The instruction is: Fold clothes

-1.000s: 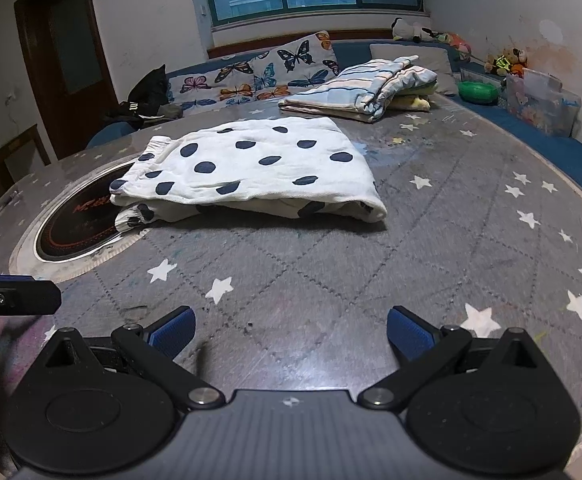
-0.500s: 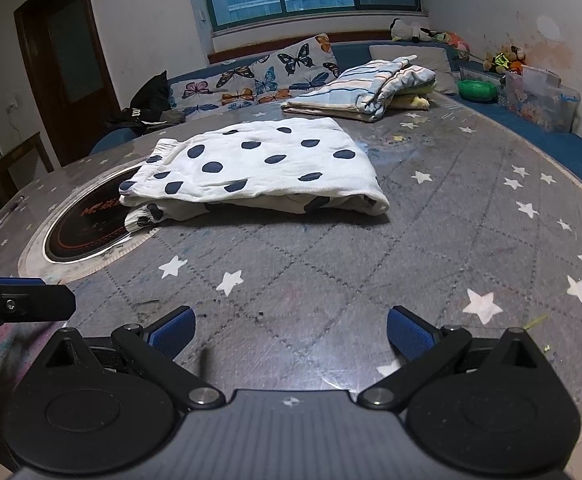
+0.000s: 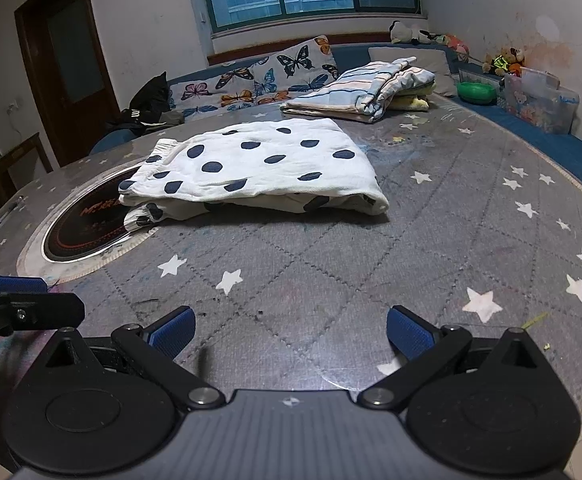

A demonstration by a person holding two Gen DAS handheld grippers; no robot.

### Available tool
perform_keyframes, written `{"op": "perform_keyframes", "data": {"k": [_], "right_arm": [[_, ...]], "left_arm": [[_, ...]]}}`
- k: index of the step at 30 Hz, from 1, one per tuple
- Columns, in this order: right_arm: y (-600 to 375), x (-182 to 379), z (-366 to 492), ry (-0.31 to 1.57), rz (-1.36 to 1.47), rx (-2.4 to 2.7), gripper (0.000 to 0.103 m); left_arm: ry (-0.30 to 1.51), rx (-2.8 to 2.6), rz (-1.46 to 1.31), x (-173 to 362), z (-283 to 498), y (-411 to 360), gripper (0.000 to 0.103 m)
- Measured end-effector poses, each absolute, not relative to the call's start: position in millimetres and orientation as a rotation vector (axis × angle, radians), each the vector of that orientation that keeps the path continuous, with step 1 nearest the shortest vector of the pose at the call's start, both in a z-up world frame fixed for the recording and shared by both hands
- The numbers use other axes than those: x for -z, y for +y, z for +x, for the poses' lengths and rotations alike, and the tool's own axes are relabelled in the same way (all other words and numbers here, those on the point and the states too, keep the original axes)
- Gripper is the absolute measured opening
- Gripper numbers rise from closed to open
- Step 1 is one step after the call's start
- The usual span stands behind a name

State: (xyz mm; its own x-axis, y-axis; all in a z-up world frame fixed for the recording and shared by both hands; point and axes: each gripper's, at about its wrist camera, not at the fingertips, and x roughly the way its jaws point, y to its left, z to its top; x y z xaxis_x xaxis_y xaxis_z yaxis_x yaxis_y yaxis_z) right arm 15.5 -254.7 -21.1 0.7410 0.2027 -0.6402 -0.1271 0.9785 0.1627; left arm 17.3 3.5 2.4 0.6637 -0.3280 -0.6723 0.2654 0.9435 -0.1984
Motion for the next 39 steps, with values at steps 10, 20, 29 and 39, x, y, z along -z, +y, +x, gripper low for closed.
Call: {"op": "perform_keyframes", "data": {"k": [10,20,29,39], "right_arm": [[-253.6,21.4,20.8,0.714,0.106,-0.179,0.103],[-255.2,20.9,28.3,0.719,0.107,-0.170,0.103],[-254.1,20.5,36.6,0.725,0.103,-0.166,0.103],[-251.1,20.5,49.6,0.730,0.095,-0.161,0.103]], "left_arm": [[0.772,0.345,-0.052,-2.9,21.6,-1.9,0.103],[0.774,0.360,-0.032,-3.7,30.7,-8.2,0.103],[0.780,0.368,-0.032,-3.9,40.1,-10.6,0.103],[0.790,0.362,-0.032,-1.2,53.5,-10.3,0.103]]}}
